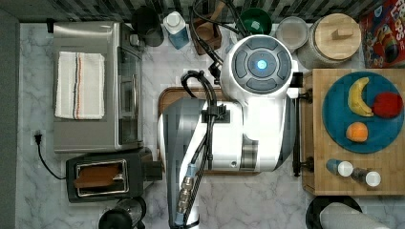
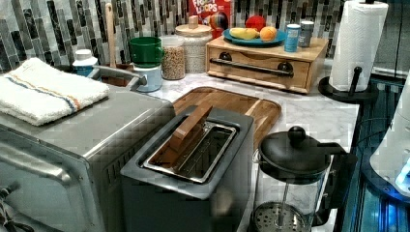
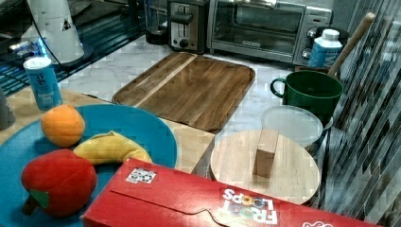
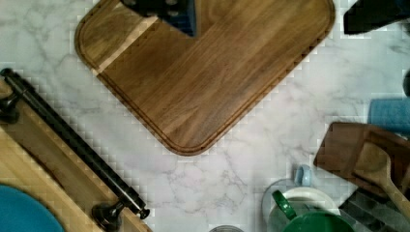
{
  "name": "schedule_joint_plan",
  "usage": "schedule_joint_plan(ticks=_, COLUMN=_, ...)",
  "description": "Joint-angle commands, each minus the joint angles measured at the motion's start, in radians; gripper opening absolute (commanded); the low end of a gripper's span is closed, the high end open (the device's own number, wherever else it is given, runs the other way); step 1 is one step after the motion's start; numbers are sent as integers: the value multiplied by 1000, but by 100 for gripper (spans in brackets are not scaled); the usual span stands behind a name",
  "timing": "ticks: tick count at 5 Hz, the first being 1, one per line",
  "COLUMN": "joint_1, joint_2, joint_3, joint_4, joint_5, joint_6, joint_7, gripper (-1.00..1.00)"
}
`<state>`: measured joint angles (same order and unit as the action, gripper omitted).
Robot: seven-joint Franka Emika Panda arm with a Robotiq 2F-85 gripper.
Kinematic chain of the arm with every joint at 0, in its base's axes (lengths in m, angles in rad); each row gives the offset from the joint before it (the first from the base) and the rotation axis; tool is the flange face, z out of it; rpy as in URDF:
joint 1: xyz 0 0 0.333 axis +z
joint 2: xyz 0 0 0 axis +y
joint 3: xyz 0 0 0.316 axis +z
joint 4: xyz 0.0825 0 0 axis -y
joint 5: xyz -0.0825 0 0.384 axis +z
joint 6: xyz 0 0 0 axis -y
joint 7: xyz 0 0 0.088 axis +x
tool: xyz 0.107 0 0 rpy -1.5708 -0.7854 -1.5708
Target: Open the drawer.
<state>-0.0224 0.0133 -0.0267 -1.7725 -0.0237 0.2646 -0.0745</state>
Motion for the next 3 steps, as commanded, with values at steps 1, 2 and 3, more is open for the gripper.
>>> schedule_joint_plan(ticks=1, joint_1=-53, joint_2=-80, joint_3=-47, joint_4=-157, joint_5=-46, joint_6=101, joint_7=-492, gripper=100)
schedule_joint_plan(ticks=2, joint_1=-64, joint_2=-97, joint_3=-77, joint_4=-208, joint_5=-67, joint_6=159, joint_7=-623, gripper=100)
schedule_joint_plan(ticks=3, joint_1=-69, joint_2=-95, joint_3=-109, joint_4=-220, joint_5=-88, joint_6=183, joint_7=-715, gripper=100)
